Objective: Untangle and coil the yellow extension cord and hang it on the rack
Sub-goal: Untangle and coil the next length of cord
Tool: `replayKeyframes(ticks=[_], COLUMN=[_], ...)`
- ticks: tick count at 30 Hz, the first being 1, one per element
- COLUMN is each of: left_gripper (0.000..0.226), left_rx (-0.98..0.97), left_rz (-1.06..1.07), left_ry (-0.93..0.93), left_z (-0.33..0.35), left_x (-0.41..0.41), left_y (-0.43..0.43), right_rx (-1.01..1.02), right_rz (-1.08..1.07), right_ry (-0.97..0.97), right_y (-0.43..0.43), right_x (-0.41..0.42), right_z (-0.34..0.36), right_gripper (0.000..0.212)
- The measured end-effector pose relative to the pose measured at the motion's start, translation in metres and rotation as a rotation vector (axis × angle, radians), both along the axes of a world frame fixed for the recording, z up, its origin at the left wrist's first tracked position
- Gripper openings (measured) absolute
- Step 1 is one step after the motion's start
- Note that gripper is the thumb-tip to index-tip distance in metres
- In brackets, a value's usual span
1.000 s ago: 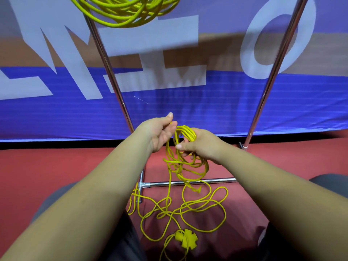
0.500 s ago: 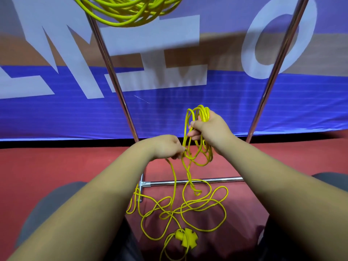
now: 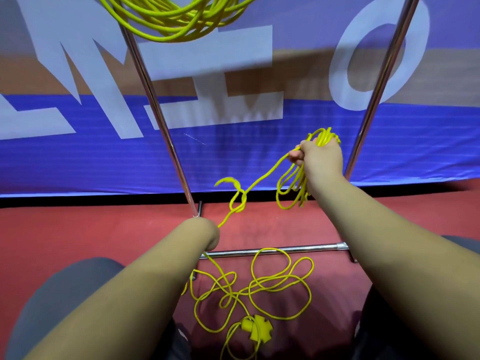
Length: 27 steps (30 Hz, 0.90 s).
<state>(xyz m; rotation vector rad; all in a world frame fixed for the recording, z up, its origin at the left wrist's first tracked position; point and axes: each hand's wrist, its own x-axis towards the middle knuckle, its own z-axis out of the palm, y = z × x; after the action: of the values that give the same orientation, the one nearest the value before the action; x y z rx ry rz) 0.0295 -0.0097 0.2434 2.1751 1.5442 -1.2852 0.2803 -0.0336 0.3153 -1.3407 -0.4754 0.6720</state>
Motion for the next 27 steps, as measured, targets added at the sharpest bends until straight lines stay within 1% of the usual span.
replayKeyframes(ticks=[1, 2, 3, 6, 7, 9, 11, 12, 13, 15, 16, 17, 18, 19, 22, 24, 25, 26, 27], left_gripper=[0.036, 0.037, 0.040, 0.046, 0.046, 0.054, 0.076, 0.085, 0.092, 0.105, 0.107, 0.104, 0.098, 0.091, 0.073, 0.075, 0.077, 0.075, 0.068], left_rx=[-0.001, 0.007, 0.006, -0.001, -0.023, -0.065, -0.066, -0.041, -0.001, 0.075, 0.097, 0.114, 0.114, 0.097, 0.030, -0.035, -0.072, -0.107, -0.133], left_rz=[-0.017, 0.026, 0.003, 0.033, 0.007, 0.018, 0.091, 0.105, 0.089, 0.055, 0.059, 0.066, 0.062, 0.060, 0.145, 0.208, 0.206, 0.186, 0.157], left_ry=[0.057, 0.061, 0.089, 0.126, 0.171, 0.155, 0.027, -0.091, -0.237, -0.629, -0.827, -0.987, -1.098, -1.164, -1.248, -1.315, -1.324, -1.321, -1.301], left_z=[-0.002, -0.004, -0.005, -0.005, -0.004, -0.002, 0.002, 0.004, 0.006, 0.010, 0.015, 0.017, 0.018, 0.017, 0.004, -0.003, -0.005, -0.006, -0.007], left_x=[-0.003, -0.007, -0.010, -0.018, -0.020, -0.023, -0.021, -0.016, -0.010, 0.008, 0.017, 0.026, 0.032, 0.037, 0.042, 0.041, 0.040, 0.040, 0.040], left_y=[0.001, -0.001, -0.002, -0.005, -0.003, 0.002, 0.007, 0.009, 0.010, 0.008, 0.005, 0.004, 0.002, 0.000, 0.003, 0.010, 0.012, 0.013, 0.013], right_rx=[-0.008, -0.016, -0.008, 0.103, 0.118, 0.114, 0.090, 0.081, 0.079, 0.083, 0.081, 0.074, 0.066, 0.061, 0.050, 0.036, 0.031, 0.029, 0.028], right_rz=[-0.016, -0.035, -0.059, -0.099, -0.090, -0.044, 0.002, 0.028, 0.061, 0.138, 0.175, 0.209, 0.241, 0.272, 0.347, 0.371, 0.381, 0.394, 0.412], right_ry=[-0.019, -0.028, -0.013, 0.139, 0.176, 0.223, 0.256, 0.277, 0.302, 0.353, 0.370, 0.376, 0.376, 0.371, 0.328, 0.307, 0.304, 0.305, 0.305], right_y=[0.000, 0.001, 0.001, 0.002, 0.001, -0.003, -0.007, -0.008, -0.010, -0.012, -0.013, -0.014, -0.015, -0.016, -0.020, -0.023, -0.025, -0.026, -0.028], right_x=[0.002, 0.004, 0.006, 0.012, 0.012, 0.007, -0.002, -0.005, -0.009, -0.016, -0.019, -0.022, -0.024, -0.026, -0.026, -0.024, -0.022, -0.020, -0.019], right_z=[0.000, 0.001, 0.003, 0.012, 0.014, 0.016, 0.015, 0.015, 0.016, 0.020, 0.021, 0.022, 0.023, 0.023, 0.024, 0.025, 0.026, 0.027, 0.028], right_gripper=[0.008, 0.008, 0.008, 0.010, 0.011, 0.009, 0.011, 0.012, 0.010, 0.007, 0.008, 0.009, 0.011, 0.011, 0.008, 0.011, 0.014, 0.016, 0.018])
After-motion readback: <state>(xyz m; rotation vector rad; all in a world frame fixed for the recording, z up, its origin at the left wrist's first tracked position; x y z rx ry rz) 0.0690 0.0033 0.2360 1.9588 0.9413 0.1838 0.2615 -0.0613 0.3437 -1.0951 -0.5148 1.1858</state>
